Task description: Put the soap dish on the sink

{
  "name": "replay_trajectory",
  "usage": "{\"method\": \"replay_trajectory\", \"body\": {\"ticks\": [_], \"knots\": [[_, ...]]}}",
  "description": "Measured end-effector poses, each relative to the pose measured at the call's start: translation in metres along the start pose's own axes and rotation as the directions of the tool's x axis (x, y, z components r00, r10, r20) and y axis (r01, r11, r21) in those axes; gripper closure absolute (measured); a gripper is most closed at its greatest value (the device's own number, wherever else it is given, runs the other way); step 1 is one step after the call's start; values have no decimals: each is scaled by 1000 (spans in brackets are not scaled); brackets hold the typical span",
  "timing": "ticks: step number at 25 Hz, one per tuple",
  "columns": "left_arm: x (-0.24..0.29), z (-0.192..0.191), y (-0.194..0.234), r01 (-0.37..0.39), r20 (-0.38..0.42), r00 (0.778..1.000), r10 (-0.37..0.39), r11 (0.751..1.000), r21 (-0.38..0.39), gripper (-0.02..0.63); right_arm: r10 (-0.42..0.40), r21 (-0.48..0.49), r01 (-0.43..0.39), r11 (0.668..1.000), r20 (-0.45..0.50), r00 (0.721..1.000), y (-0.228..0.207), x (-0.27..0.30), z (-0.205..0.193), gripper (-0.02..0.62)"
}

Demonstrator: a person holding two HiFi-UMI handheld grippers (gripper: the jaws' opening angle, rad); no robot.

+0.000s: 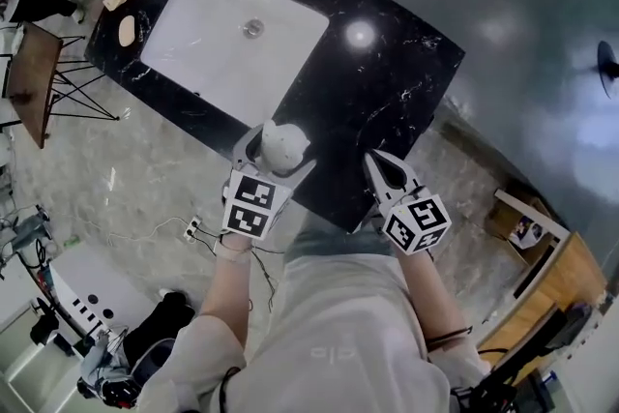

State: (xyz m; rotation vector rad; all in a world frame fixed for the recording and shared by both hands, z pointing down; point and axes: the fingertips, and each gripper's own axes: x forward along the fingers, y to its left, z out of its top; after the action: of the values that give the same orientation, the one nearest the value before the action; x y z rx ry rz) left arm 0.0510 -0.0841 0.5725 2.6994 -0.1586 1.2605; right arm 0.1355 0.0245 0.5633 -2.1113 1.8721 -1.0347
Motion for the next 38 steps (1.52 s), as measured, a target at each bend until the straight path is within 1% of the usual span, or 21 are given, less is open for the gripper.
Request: {"method": "replay_trajectory", "body": {"ticks": [3,6,11,13,16,20,26,28,30,31,34,38], "knots": [[13,5,-8,12,-69,998,-6,996,93,149,-7,-1,7,1000,5,1000,-5,-2,0,575],[25,10,-18,27,-139,990,-3,984,174,149,-18,-7,19,1000,9,1000,-10,-5,0,575],[44,19,-23,39,-213,977,17,966,255,149,-45,-9,46,999,22,999,-19,-12,2,575],[51,22,-24,32,-237,971,41,955,296,149,-52,-7,52,999,22,998,-21,-15,1,575],[62,25,-22,5,-262,960,101,927,374,149,-57,-5,57,998,27,998,-23,-16,2,575],[75,29,-15,-32,-284,940,188,878,478,149,-65,0,65,998,37,997,-26,-18,4,575],[92,35,-11,-23,-304,922,239,819,573,149,-78,9,78,997,43,996,-34,-20,6,575],[98,34,-10,3,-328,911,251,791,612,149,-84,11,84,996,47,995,-37,-22,6,575],[103,34,-12,52,-366,897,248,763,644,149,-94,14,93,996,55,994,-42,-24,8,575],[105,34,-13,80,-385,892,237,756,650,149,-99,16,98,995,60,993,-44,-25,9,575],[110,35,-16,158,-434,880,191,744,649,149,-111,27,109,994,72,991,-53,-27,12,575],[116,34,-19,246,-488,861,141,725,643,147,-119,41,116,992,78,990,-59,-26,14,575]]}}
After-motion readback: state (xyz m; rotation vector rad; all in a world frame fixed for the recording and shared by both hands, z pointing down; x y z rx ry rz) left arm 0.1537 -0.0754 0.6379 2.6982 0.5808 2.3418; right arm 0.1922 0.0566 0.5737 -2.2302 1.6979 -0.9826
